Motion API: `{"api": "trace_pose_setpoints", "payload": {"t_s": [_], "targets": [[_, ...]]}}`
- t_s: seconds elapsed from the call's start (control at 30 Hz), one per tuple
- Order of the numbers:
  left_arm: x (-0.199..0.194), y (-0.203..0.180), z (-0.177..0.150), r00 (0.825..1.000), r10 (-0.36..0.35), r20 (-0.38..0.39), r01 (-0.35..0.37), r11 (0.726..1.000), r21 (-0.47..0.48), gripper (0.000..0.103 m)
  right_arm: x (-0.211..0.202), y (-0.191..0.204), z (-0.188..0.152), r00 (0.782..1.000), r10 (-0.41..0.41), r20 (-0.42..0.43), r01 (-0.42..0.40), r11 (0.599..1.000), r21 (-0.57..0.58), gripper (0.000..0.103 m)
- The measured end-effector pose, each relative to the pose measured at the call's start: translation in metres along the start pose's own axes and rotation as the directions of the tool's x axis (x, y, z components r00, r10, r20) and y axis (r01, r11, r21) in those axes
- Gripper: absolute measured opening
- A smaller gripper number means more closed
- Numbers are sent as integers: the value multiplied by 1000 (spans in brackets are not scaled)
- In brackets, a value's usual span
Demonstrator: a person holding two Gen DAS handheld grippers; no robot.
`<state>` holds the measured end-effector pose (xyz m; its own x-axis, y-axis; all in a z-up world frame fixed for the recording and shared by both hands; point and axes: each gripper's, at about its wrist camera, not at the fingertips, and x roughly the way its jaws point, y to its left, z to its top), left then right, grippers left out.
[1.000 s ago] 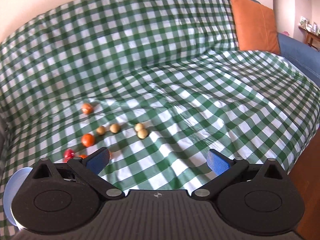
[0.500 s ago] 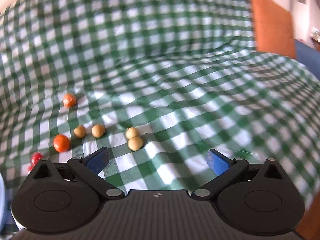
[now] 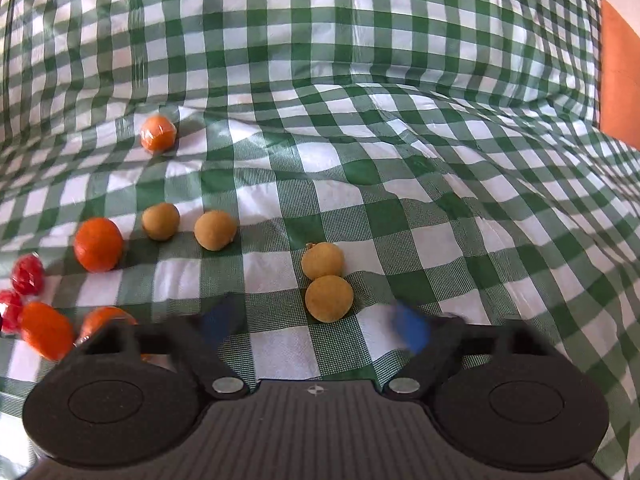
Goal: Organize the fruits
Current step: 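Grasp the red wrapped fruit with the left tool while the right tool grasps a tan fruit, then carry both fruits to the blue plate and open both tools over it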
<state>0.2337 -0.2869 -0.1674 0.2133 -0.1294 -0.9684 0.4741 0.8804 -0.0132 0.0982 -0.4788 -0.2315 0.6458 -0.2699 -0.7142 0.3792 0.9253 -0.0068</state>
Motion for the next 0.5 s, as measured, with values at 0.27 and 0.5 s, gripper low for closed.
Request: {"api": "trace_pose_setpoints", "payload": {"t_s": [0.27, 0.5], "targets": [[-6, -7, -10, 997, -51, 61, 50, 999, 18, 34, -3, -13, -4, 999, -36, 29, 36, 999, -5, 27], [-59, -5, -41, 987, -81, 137, 80, 997, 8, 34, -47, -18, -3, 996, -70, 52, 66, 995, 68, 27]]}}
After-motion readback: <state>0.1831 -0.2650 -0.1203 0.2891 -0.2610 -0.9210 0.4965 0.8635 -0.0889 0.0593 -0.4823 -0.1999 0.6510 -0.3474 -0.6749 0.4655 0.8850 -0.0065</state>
